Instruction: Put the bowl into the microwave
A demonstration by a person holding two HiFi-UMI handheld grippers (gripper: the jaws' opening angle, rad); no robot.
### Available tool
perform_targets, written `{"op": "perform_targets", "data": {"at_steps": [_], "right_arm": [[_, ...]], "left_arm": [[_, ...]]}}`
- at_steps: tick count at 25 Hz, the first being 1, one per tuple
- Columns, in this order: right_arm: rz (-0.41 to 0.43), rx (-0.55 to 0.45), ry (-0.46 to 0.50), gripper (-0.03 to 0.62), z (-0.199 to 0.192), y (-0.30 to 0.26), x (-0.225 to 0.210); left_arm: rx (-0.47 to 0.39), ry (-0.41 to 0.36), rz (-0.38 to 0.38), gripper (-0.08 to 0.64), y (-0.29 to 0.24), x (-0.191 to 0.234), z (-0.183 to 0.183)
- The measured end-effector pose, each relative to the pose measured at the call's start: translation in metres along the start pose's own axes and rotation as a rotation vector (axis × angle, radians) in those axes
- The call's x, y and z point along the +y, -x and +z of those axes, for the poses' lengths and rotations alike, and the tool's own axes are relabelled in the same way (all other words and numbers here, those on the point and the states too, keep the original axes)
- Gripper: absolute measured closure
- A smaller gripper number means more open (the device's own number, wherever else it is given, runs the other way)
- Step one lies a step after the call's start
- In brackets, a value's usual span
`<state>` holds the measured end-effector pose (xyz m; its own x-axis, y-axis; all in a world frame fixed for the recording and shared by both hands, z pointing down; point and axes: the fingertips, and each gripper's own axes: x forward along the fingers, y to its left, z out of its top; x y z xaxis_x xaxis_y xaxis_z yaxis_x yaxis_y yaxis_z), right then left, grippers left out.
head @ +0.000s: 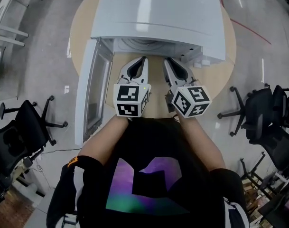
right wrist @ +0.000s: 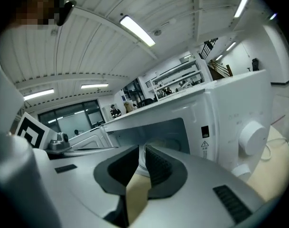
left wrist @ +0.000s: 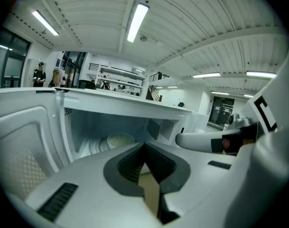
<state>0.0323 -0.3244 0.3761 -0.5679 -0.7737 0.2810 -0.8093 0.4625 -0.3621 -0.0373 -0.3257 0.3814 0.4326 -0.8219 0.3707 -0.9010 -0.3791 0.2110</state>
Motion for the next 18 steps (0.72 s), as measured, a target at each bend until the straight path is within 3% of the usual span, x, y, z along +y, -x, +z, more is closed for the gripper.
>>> {"op": "perform_targets", "data": {"at_steps": [9, 18], "right_arm": [[0.052, -0.006, 0.126, 0.535, 0.018, 0.041, 0.001], [0.107, 0.002, 0.191, 0.535, 0.022, 0.08, -0.007]], "left_arm": [[-0.022, -0.034, -0.022, 0.512, 0.015, -0.047, 0.014], [-0.035, -0.088, -0.026, 0.512, 0.021, -0.095, 0.014]]}}
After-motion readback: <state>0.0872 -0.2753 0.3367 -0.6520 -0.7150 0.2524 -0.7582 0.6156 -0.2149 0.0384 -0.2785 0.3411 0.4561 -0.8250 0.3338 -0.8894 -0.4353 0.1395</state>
